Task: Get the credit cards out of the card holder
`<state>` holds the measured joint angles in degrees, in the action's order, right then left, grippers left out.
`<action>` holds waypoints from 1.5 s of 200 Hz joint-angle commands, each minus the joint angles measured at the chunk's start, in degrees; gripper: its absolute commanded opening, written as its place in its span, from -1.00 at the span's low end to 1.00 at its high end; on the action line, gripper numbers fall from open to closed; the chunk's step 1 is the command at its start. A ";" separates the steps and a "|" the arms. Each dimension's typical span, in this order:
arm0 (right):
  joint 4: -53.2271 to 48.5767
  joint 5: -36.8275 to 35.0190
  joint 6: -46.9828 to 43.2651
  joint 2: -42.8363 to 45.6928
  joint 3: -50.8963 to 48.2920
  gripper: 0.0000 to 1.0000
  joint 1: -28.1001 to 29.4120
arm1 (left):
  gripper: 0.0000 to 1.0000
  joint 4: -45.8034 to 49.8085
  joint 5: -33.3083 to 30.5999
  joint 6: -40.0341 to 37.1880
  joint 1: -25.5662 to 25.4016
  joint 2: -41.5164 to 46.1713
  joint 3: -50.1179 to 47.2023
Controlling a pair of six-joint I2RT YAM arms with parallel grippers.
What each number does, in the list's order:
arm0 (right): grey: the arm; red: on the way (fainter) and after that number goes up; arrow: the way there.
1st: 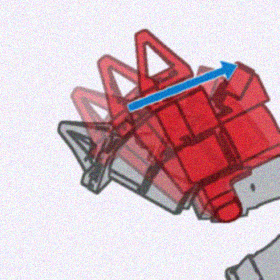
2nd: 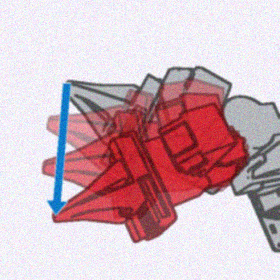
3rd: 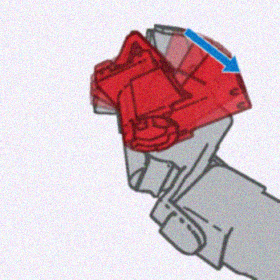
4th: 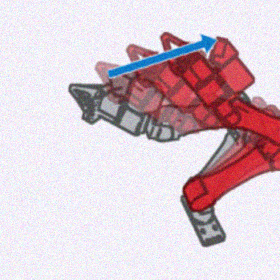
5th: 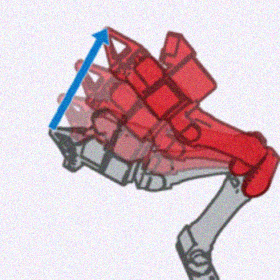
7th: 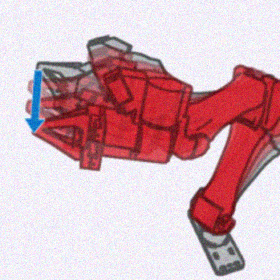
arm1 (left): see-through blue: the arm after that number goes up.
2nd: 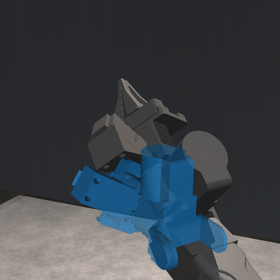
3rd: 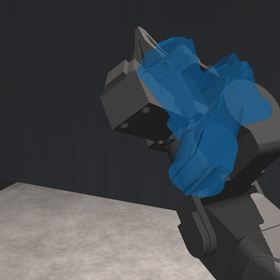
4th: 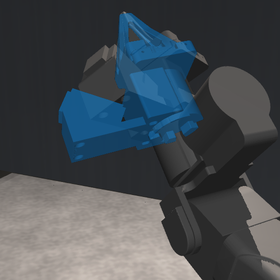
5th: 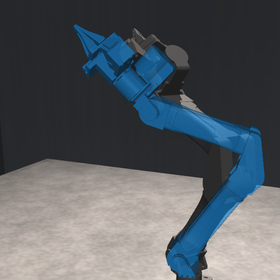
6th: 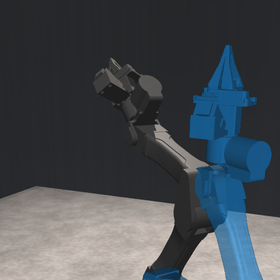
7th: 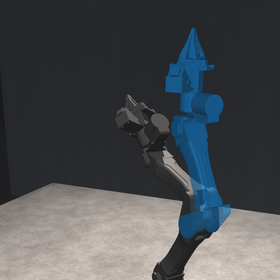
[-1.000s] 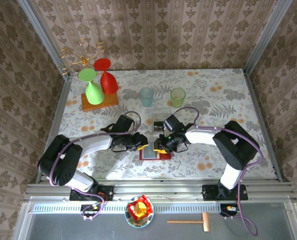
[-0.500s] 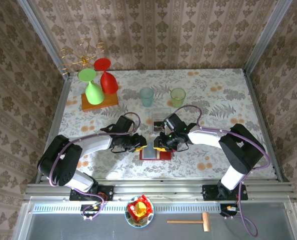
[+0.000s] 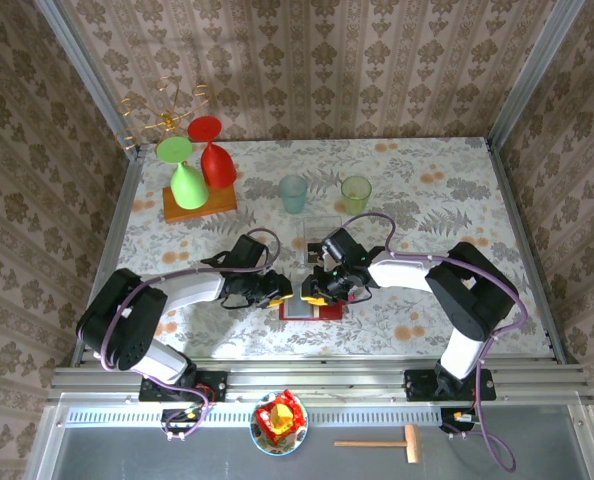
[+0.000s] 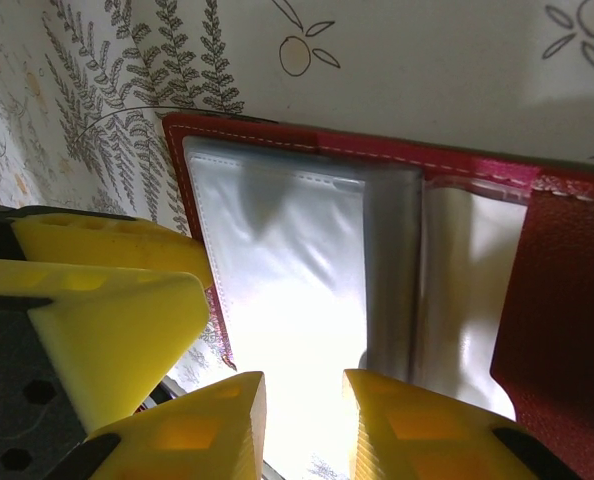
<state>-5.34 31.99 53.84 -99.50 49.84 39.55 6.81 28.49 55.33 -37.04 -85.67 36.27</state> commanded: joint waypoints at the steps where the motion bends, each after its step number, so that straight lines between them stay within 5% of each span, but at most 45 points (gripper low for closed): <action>1: -1.08 -0.65 0.39 -0.72 0.40 -0.47 0.26 | -0.30 -0.30 -0.06 0.09 0.37 -0.63 -0.54; 174: -2.42 -2.62 -0.76 0.81 -2.04 -0.45 -1.14 | -0.28 4.09 -0.34 -1.00 0.57 2.96 2.99; 300: -1.30 -1.76 -0.41 0.75 -2.40 -0.45 -1.23 | -0.25 -4.85 6.27 2.43 -1.27 -2.09 3.98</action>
<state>-6.15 30.63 53.80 -99.48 48.36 38.50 3.33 32.75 56.84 -37.63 -86.24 38.35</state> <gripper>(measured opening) 0.273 0.374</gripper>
